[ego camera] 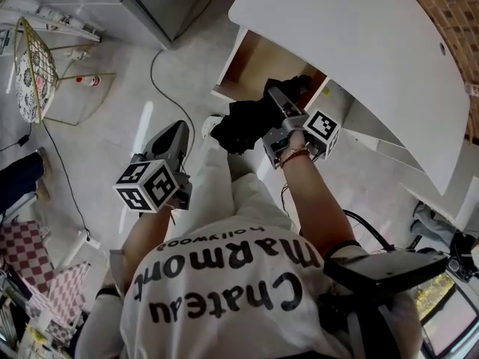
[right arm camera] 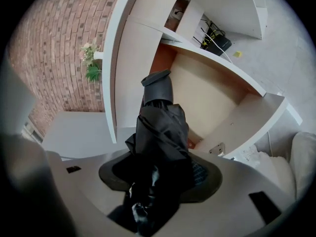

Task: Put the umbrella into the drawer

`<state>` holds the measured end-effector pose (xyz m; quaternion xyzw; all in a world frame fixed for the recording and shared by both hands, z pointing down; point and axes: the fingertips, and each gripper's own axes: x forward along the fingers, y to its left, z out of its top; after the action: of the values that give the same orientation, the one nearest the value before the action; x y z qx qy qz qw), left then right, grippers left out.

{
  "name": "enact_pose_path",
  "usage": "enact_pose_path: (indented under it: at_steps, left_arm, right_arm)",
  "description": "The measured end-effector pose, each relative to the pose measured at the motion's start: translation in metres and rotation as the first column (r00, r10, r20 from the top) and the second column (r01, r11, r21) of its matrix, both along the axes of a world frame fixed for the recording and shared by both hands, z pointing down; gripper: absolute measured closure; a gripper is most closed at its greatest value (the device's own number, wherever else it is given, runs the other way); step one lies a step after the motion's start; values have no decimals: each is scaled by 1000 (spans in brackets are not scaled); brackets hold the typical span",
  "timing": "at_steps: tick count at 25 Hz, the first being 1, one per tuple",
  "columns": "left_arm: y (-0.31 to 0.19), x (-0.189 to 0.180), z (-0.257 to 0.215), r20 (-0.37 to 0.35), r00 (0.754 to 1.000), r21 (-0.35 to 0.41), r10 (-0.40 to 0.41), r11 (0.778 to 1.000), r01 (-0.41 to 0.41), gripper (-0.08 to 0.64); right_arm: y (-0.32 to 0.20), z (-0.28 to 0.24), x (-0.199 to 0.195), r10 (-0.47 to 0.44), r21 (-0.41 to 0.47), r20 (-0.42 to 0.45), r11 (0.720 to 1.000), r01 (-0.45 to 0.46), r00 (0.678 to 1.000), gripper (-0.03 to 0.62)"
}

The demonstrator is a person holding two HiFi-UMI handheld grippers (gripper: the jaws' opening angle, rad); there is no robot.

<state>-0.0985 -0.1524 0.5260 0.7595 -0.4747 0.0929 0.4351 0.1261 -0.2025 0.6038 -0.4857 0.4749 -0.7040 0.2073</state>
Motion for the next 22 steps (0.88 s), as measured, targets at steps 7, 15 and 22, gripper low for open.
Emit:
enact_pose_path:
  at_steps: [7,15,22]
  left_arm:
    - [-4,9,22,-4,1000,-26,23,999,-23,543]
    - [-11,5,38,-13,1000,-48,-4,999,3,543]
    - [-19,3,53,-32,999,-56,-33,998,32,543]
  right_arm:
    - [-25,18,17,91,-21,-5,996,-91,996,364]
    - [-48,34,36,156,-4,-36,988,-156,987,364]
    - [-61,51,49,191,-32,-72,980,-194,979,364]
